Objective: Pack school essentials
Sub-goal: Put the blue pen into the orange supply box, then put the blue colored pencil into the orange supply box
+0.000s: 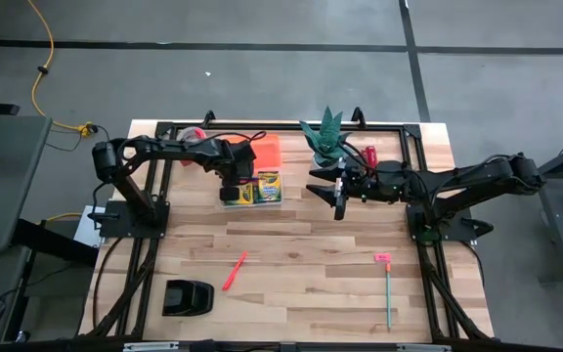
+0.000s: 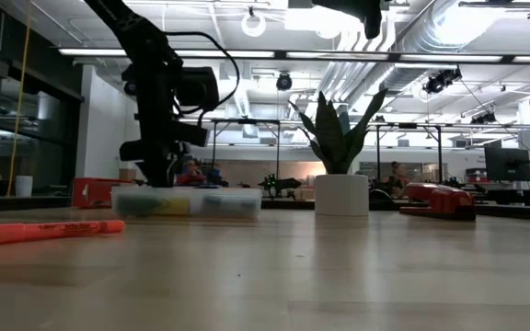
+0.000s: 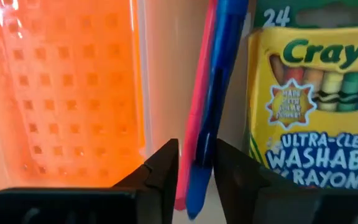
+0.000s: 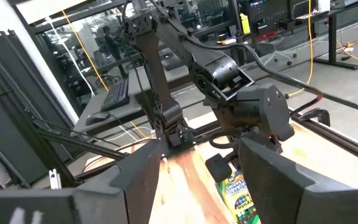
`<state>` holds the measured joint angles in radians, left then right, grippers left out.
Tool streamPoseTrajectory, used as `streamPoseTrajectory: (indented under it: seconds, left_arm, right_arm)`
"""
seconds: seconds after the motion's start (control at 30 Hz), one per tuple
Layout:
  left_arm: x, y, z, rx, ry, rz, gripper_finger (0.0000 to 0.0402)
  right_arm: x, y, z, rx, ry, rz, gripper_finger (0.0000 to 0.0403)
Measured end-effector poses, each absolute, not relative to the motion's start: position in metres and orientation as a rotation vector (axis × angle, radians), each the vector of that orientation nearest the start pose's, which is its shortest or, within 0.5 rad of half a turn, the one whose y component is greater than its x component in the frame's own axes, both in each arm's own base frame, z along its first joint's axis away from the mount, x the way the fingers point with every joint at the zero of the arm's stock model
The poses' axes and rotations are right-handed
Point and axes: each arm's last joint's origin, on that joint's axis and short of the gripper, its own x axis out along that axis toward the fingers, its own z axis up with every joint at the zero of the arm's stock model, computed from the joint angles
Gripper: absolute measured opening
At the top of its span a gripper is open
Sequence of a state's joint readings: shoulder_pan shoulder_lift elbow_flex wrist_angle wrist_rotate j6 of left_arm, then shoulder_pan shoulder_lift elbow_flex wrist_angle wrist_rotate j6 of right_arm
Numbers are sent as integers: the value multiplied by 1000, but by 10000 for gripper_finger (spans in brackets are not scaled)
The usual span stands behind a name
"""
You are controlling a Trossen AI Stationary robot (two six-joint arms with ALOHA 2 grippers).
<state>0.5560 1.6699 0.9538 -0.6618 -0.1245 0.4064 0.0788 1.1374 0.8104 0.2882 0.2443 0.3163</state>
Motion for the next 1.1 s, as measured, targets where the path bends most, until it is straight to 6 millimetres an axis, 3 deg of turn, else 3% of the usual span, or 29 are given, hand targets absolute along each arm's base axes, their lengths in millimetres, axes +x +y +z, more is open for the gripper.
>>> streamPoseTrajectory:
  seconds: [0.13,0.3,0.5,0.7,0.87,1.1]
  left_arm:
    - [247,157,169,6,1443,267,120]
    - [255,160,215,-37,1324,268,162]
    - [244,155,293,-247,920,308,188]
    - [211,120,352,-340,440,266,182]
    - [182,81,366,-327,77,171,174]
    - [160,48,349,-259,-151,123,173]
  right_arm:
    - [256,13,318,308,12,-170,211]
    - [256,13,318,309,13,-161,211]
    - [256,14,317,308,14,-157,211]
    - [256,14,317,308,14,-156,211]
    - [256,14,317,308,15,-154,211]
    - [256,14,318,299,15,-153,211]
